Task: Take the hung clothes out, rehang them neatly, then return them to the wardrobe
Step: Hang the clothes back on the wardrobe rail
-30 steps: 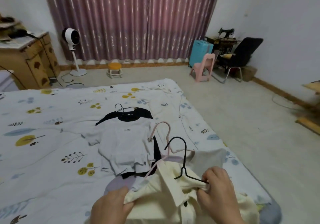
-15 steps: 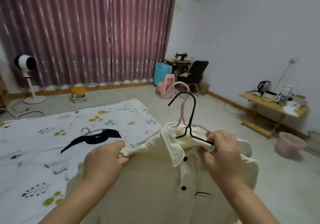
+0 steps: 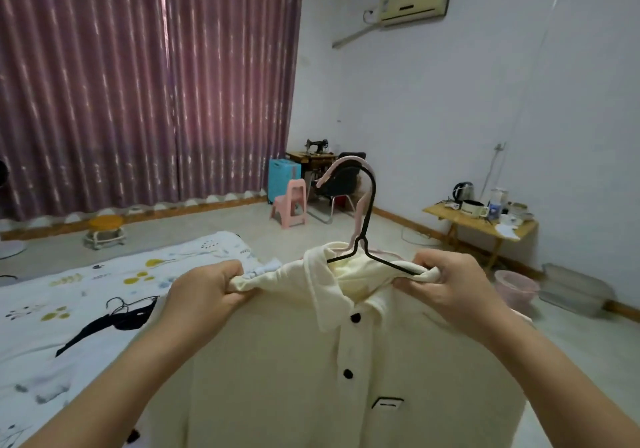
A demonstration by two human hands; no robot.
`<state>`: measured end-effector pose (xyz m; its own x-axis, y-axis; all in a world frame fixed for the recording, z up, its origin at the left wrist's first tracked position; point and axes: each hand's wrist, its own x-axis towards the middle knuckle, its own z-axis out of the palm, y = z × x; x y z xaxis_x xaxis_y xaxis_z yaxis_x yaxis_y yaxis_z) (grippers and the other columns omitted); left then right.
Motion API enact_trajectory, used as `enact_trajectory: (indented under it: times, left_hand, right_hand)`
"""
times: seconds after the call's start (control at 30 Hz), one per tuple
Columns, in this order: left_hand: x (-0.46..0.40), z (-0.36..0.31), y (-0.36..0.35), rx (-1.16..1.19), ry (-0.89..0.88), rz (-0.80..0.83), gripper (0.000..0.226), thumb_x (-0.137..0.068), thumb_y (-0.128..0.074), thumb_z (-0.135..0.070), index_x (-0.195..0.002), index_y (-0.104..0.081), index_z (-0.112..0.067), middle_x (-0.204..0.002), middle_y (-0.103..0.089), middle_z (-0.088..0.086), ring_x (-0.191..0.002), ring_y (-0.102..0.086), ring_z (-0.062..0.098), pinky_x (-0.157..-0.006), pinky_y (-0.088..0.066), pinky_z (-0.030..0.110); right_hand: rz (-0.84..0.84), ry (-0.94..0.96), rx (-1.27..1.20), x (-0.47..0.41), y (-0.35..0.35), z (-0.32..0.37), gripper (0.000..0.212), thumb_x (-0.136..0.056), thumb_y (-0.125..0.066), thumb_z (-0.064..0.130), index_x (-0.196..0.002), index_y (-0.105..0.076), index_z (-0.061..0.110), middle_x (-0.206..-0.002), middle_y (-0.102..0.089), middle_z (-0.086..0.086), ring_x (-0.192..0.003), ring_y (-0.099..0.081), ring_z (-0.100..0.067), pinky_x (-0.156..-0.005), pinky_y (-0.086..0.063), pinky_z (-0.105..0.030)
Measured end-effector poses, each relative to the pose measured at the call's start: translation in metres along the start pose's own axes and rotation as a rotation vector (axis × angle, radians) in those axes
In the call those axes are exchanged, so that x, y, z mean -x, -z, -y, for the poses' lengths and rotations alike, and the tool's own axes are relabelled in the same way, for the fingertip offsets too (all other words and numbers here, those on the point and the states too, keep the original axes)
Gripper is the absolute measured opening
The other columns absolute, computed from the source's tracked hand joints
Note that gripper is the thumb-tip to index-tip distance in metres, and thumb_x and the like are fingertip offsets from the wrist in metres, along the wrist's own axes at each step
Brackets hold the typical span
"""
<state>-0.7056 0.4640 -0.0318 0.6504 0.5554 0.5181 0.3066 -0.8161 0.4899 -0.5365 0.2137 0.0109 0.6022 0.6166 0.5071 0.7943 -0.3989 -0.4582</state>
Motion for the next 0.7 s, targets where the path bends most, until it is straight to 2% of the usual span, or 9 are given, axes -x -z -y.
enact_trajectory:
  times: [0.07, 0.13, 0.23, 0.33, 0.43, 0.47, 0.57, 0.63, 0.7]
  left_hand:
    - [-0.006, -0.017, 0.002, 0.017, -0.016, 0.082, 0.026, -0.081, -0.066, -0.027, -0.066, -0.045, -0.025, -0.063, -0.052, -0.008, -0.069, -0.051, 0.017, -0.054, -0.029, 0.028]
    - [-0.012, -0.037, 0.007, 0.043, -0.030, 0.167, 0.018, -0.081, -0.063, -0.028, -0.084, -0.046, -0.032, -0.079, -0.054, -0.013, -0.083, -0.054, 0.015, -0.064, -0.036, 0.029]
    - [-0.016, -0.074, 0.012, 0.214, -0.134, 0.112, 0.034, -0.081, -0.060, -0.018, -0.112, -0.051, -0.030, -0.103, -0.054, -0.011, -0.098, -0.052, 0.008, -0.082, -0.043, 0.028]
    - [-0.011, -0.124, 0.014, 0.404, -0.295, -0.045, 0.030, -0.086, -0.055, -0.015, -0.114, -0.058, -0.025, -0.104, -0.054, -0.015, -0.088, -0.049, 0.001, -0.074, -0.038, 0.015]
    - [-0.005, -0.168, 0.008, 0.528, -0.433, 0.053, 0.030, -0.091, -0.050, -0.030, -0.119, -0.057, -0.022, -0.103, -0.055, -0.016, -0.090, -0.048, -0.003, -0.075, -0.035, 0.000]
    - [-0.004, -0.179, 0.007, 0.555, -0.465, 0.100, 0.033, -0.091, -0.049, -0.035, -0.120, -0.054, -0.021, -0.103, -0.057, -0.014, -0.093, -0.050, 0.001, -0.078, -0.037, 0.003]
    - [-0.003, -0.199, 0.008, 0.710, -0.460, 0.154, 0.028, -0.090, -0.055, -0.035, -0.107, -0.053, -0.013, -0.099, -0.065, -0.003, -0.093, -0.061, 0.016, -0.084, -0.048, 0.035]
    - [-0.002, -0.204, 0.009, 0.823, -0.456, 0.139, 0.016, -0.091, -0.056, -0.026, -0.098, -0.055, -0.012, -0.091, -0.065, -0.002, -0.089, -0.064, 0.018, -0.082, -0.050, 0.037]
    - [0.001, -0.207, 0.010, 0.935, -0.454, 0.208, 0.008, -0.094, -0.050, -0.015, -0.091, -0.056, -0.012, -0.083, -0.066, 0.002, -0.082, -0.065, 0.018, -0.077, -0.052, 0.037]
  right_hand:
    - [-0.097, -0.026, -0.007, 0.014, 0.012, -0.001, 0.035, -0.071, -0.074, 0.039, -0.051, -0.048, 0.026, -0.045, -0.047, 0.007, -0.045, -0.040, -0.008, -0.047, -0.030, -0.028]
    - [-0.177, -0.054, -0.028, 0.026, 0.023, -0.002, 0.037, -0.069, -0.074, 0.039, -0.048, -0.048, 0.025, -0.041, -0.047, 0.009, -0.041, -0.038, -0.007, -0.045, -0.029, -0.027]
    - [-0.254, -0.106, -0.012, 0.043, 0.037, 0.000, 0.039, -0.071, -0.077, 0.030, -0.046, -0.048, 0.023, -0.041, -0.044, 0.008, -0.043, -0.037, -0.008, -0.046, -0.029, -0.028]
    - [-0.288, -0.179, 0.040, 0.056, 0.046, 0.010, 0.035, -0.072, -0.075, 0.032, -0.051, -0.052, 0.018, -0.046, -0.047, 0.007, -0.048, -0.041, -0.012, -0.048, -0.031, -0.028]
    - [-0.324, -0.274, 0.093, 0.068, 0.048, 0.026, 0.037, -0.071, -0.075, 0.037, -0.051, -0.049, 0.018, -0.052, -0.051, 0.007, -0.054, -0.046, -0.012, -0.050, -0.033, -0.028]
    - [-0.327, -0.314, 0.107, 0.072, 0.047, 0.033, 0.036, -0.071, -0.074, 0.039, -0.053, -0.051, 0.018, -0.057, -0.056, 0.007, -0.059, -0.050, -0.012, -0.052, -0.038, -0.029]
    - [-0.352, -0.440, 0.161, 0.087, 0.041, 0.057, 0.032, -0.067, -0.072, 0.044, -0.056, -0.056, 0.018, -0.059, -0.060, 0.006, -0.060, -0.054, -0.013, -0.055, -0.041, -0.031]
    - [-0.374, -0.520, 0.207, 0.099, 0.036, 0.073, 0.032, -0.066, -0.071, 0.045, -0.054, -0.054, 0.021, -0.051, -0.054, 0.006, -0.054, -0.049, -0.012, -0.049, -0.035, -0.030]
    - [-0.414, -0.606, 0.206, 0.111, 0.032, 0.086, 0.031, -0.062, -0.072, 0.044, -0.050, -0.052, 0.024, -0.045, -0.050, 0.006, -0.048, -0.045, -0.008, -0.046, -0.030, -0.026]
